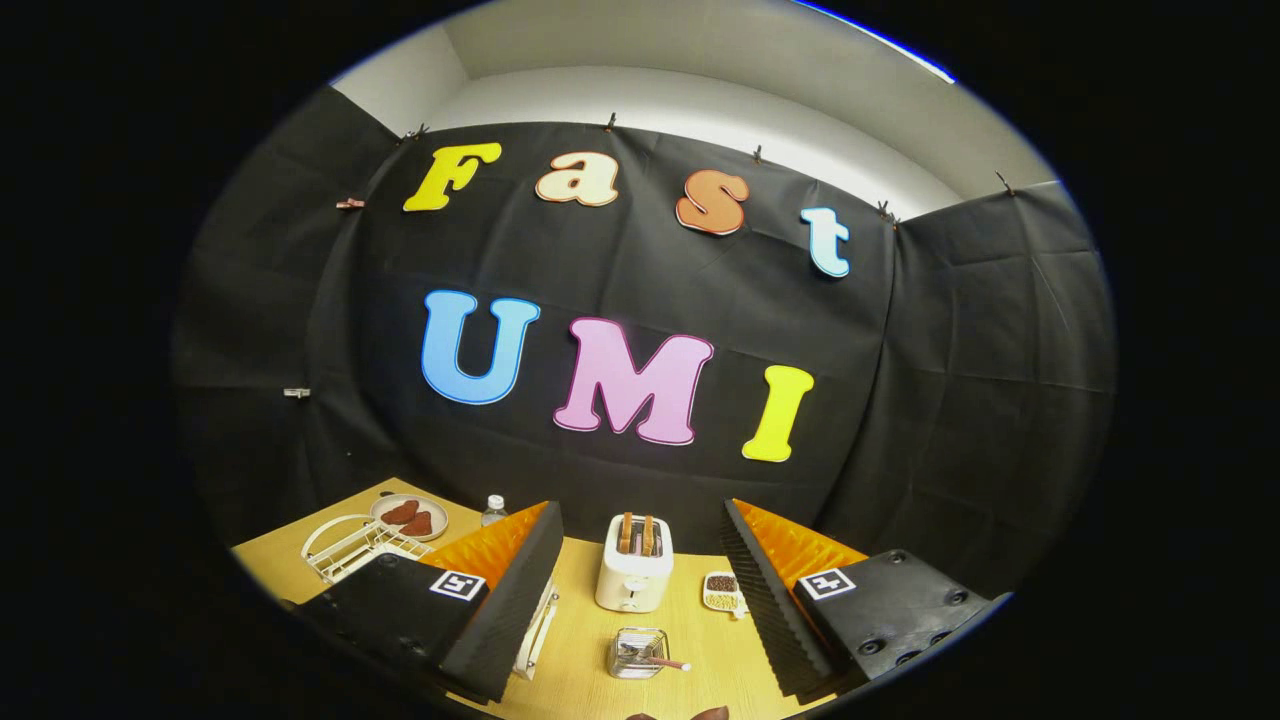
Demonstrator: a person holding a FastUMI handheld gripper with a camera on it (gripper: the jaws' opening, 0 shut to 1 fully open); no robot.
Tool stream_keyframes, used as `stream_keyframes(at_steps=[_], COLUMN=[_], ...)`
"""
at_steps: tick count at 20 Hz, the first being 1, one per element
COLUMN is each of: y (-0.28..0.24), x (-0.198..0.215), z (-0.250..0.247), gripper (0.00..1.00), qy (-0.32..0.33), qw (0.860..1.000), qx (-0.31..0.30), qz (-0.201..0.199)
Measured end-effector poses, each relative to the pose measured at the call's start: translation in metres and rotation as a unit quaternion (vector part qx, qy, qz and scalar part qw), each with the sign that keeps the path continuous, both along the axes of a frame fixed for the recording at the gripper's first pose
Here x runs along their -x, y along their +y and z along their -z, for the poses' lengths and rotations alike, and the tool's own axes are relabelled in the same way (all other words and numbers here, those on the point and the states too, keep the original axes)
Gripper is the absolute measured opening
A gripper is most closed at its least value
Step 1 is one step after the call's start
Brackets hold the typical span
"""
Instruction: Take the plate from the dish rack, then take the spoon from the basket and place it into the plate.
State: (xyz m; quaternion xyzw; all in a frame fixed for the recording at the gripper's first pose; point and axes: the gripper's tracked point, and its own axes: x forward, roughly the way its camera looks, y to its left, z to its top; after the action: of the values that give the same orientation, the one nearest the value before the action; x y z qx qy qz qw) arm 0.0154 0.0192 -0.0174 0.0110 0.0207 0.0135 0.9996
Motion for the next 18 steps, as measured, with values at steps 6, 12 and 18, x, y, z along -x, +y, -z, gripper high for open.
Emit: stream_keyframes(at_steps=[6, 12, 18], y=[0.041, 0.096, 0.130], x=[-0.019, -0.058, -0.088], z=[0.034, 0.120, 0.222], gripper=[0.97, 0.98, 0.91], qy=[0.069, 0.197, 0.320], qw=[0.995, 0.978, 0.945], qx=[-0.060, -0.048, -0.058], qz=[-0.036, -0.053, -0.025])
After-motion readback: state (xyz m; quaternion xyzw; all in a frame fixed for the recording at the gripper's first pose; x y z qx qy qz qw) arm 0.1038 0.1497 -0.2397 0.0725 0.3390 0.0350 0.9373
